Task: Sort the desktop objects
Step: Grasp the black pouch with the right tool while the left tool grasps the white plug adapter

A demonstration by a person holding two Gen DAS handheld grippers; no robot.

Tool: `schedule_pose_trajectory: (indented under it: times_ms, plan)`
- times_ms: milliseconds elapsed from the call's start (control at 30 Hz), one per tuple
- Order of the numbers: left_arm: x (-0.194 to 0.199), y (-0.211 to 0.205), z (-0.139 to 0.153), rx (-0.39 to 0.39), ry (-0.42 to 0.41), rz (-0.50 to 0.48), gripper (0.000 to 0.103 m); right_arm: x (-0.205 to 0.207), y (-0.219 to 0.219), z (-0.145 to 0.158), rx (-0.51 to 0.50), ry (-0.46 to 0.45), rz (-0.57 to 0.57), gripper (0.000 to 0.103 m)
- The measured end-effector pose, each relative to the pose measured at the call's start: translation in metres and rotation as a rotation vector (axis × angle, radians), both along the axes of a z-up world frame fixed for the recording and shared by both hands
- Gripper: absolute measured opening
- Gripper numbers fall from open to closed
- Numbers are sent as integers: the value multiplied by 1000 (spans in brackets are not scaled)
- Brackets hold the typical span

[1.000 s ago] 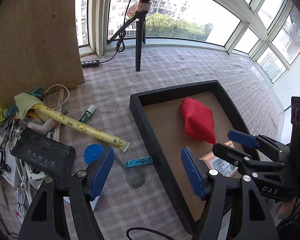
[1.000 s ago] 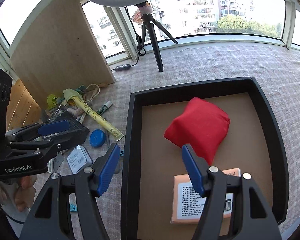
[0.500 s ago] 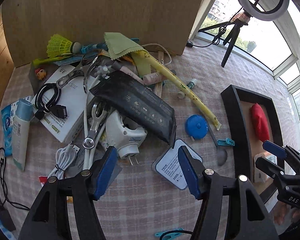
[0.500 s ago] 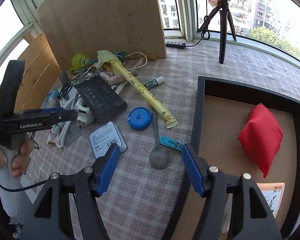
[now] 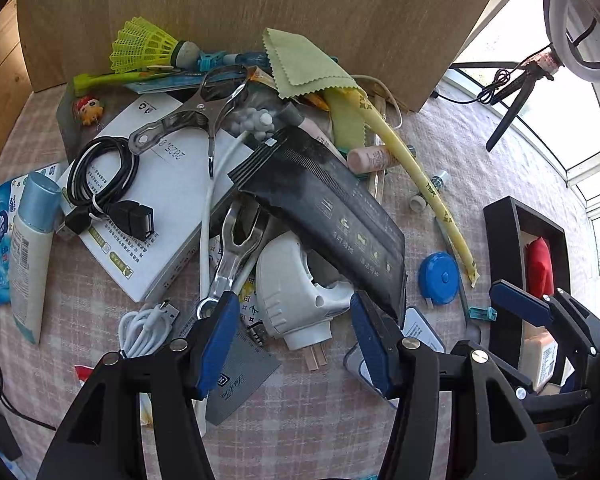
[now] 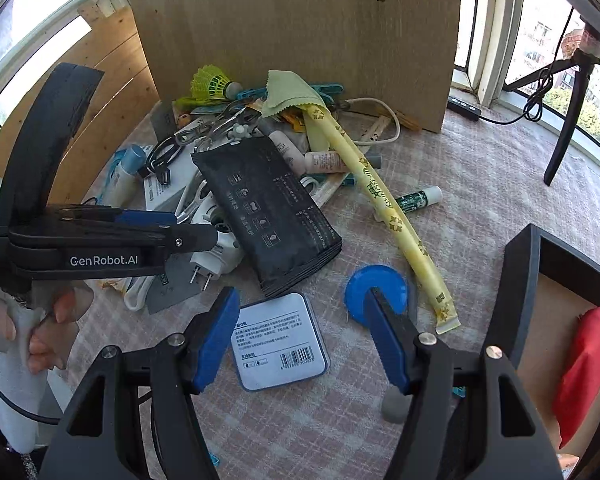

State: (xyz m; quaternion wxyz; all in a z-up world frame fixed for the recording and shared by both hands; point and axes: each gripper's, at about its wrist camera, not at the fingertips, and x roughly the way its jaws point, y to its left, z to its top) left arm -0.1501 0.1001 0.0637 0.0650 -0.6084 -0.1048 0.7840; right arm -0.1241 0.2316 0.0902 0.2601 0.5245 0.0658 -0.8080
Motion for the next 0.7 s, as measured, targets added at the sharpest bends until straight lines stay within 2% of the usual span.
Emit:
schedule_pose_trajectory:
  times_ms: [167, 233, 367, 467, 533, 700]
  plan:
    - [-8, 0, -4, 13, -17, 10, 50, -10, -27, -17, 59, 12, 62, 64]
    - [-12, 1, -6, 10, -24, 11, 45, -14, -33, -23, 73, 12, 73, 64]
    - [-17, 1, -12, 31, -43, 6, 46, -22, -41, -34, 94, 14, 92, 64]
    - [-23, 3, -13, 28, -49, 6, 45, -26, -43, -38, 110, 30, 100, 64]
    - [-25, 6, -15, 3, -59, 0, 36, -30, -40, -39, 112, 43, 91, 64]
    - [-28, 11, -17, -6, -64, -11, 37, -45, -27, -38, 99, 50, 52, 63]
